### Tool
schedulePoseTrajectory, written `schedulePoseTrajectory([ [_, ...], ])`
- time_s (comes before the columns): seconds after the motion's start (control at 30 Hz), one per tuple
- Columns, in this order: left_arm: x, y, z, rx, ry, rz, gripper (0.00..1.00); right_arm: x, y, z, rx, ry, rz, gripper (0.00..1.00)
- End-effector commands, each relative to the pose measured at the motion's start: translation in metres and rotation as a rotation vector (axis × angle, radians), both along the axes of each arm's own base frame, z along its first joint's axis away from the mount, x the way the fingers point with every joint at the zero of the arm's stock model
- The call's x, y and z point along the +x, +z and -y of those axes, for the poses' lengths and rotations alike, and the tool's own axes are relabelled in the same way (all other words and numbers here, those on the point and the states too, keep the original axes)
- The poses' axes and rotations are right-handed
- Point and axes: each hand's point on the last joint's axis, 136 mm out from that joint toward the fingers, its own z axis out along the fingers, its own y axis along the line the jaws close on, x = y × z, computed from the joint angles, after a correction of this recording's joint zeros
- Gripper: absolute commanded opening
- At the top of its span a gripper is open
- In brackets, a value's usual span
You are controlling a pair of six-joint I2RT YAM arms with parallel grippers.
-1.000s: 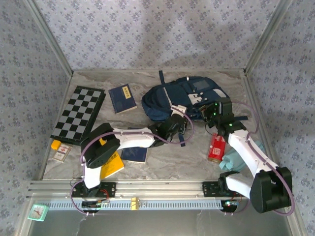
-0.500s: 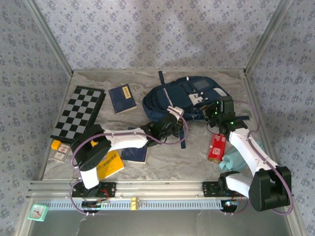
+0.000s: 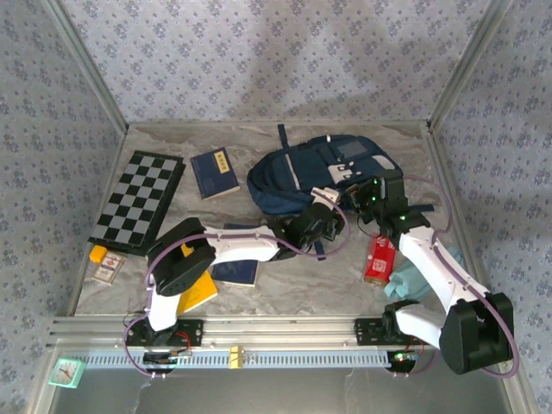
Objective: Pack the student bag
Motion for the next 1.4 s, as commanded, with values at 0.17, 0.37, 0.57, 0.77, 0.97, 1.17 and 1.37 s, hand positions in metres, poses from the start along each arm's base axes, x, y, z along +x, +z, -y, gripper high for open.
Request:
schedulePoseTrajectory([
  [0.17,0.044,0.017,-0.025,-0.041,0.273,0.068,0.47,0.003,0.033,-0.017,0.073,0.029,0.111,0.0],
  [0.37,0.047,0.034,-0.021,-0.024,0.225,0.144,0.2,0.002,0.027,-0.017,0.06,0.037,0.098,0.0],
  [0.57,0.037,0.045,-0.025,-0.017,0.145,0.174,0.0,0.002,0.023,-0.013,0.039,0.032,0.092,0.0],
  [0.77,0.028,0.042,-0.034,-0.02,0.101,0.157,0.0,0.006,0.024,-0.006,0.027,0.02,0.095,0.0],
  [0.97,0.021,0.041,-0.043,-0.048,0.071,0.133,0.0,0.009,0.026,-0.005,0.015,0.025,0.093,0.0],
  [1.17,0.019,0.041,-0.051,-0.033,0.065,0.129,0.0,0.013,0.028,-0.004,0.02,0.025,0.092,0.0],
  [1.37,0.015,0.034,-0.072,0.001,0.063,0.081,0.0,0.02,0.028,0.006,0.03,0.033,0.09,0.0],
])
